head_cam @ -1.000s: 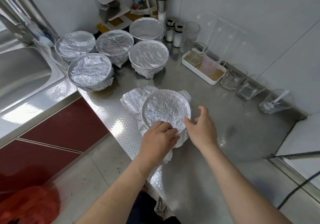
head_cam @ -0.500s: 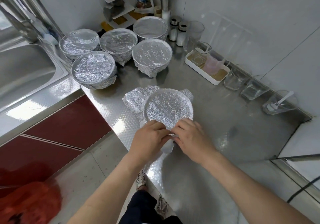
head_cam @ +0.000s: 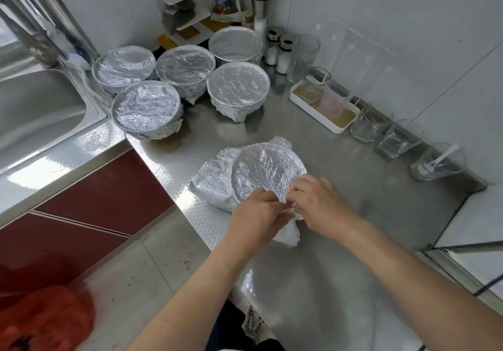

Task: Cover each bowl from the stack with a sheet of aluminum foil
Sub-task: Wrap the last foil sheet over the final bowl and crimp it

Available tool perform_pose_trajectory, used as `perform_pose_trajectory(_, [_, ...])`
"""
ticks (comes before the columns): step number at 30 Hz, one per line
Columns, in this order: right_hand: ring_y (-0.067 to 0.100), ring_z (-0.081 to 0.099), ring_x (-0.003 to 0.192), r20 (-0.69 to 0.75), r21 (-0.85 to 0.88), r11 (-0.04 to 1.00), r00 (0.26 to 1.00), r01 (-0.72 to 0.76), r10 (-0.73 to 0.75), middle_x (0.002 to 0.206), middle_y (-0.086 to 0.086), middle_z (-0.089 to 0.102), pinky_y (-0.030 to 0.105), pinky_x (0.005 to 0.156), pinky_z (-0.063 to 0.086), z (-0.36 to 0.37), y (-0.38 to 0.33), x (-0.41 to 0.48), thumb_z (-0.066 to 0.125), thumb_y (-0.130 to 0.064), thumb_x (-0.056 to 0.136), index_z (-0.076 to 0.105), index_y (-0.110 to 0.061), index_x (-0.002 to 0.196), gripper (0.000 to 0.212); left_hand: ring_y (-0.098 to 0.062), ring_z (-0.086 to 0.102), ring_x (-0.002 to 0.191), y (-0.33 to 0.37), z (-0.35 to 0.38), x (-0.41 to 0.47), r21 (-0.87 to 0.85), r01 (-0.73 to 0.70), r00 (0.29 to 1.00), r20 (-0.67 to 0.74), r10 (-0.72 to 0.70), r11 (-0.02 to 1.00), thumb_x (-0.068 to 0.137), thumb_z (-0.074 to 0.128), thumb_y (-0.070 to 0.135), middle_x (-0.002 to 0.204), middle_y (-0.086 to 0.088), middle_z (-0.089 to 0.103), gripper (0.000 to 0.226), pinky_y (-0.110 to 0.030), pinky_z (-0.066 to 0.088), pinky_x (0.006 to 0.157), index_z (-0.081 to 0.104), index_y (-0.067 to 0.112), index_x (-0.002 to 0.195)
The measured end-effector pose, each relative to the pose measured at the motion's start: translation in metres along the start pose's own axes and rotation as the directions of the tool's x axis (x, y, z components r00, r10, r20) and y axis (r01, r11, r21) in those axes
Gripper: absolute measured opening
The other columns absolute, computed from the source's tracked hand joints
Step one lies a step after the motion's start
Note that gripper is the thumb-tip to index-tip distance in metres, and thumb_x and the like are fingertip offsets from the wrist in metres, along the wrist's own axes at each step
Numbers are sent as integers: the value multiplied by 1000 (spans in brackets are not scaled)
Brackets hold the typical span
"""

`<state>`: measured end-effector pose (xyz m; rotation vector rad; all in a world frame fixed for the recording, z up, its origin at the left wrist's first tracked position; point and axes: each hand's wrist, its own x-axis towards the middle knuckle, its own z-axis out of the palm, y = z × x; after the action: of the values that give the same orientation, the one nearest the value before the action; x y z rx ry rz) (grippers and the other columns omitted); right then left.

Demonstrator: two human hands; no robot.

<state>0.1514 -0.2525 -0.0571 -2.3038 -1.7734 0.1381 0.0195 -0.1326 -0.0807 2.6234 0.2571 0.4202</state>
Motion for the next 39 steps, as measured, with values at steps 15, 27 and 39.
perform_pose_trajectory(15, [21,54,81,-69,71,997,998,5,0,81,-4,57,38,67,48,24,-27,-5,77,-34,74,66,-19,81,19,-17,55,81,-28,-35,-7,-79,18,992,130,-8,997,77,75,35,82,6,66,13,-33,50,63,79,27,87])
perform_pose_trajectory(27, [22,49,69,-163,-49,991,978,125,-131,71,2,52,31,62,37,30,-25,-2,77,-15,75,57,-14,67,21,-18,56,64,-23,-22,-8,100,-140,986,102,130,985,85,53,36,66,6,60,29,-31,48,47,73,21,71])
perform_pose_trajectory(39, [22,57,92,-87,113,991,992,-78,88,93,-5,59,38,73,50,4,-3,-12,72,-14,70,66,-20,87,18,-20,58,77,-8,-16,-1,-36,-5,997,74,7,999,82,64,33,81,5,64,17,-30,51,55,75,21,86])
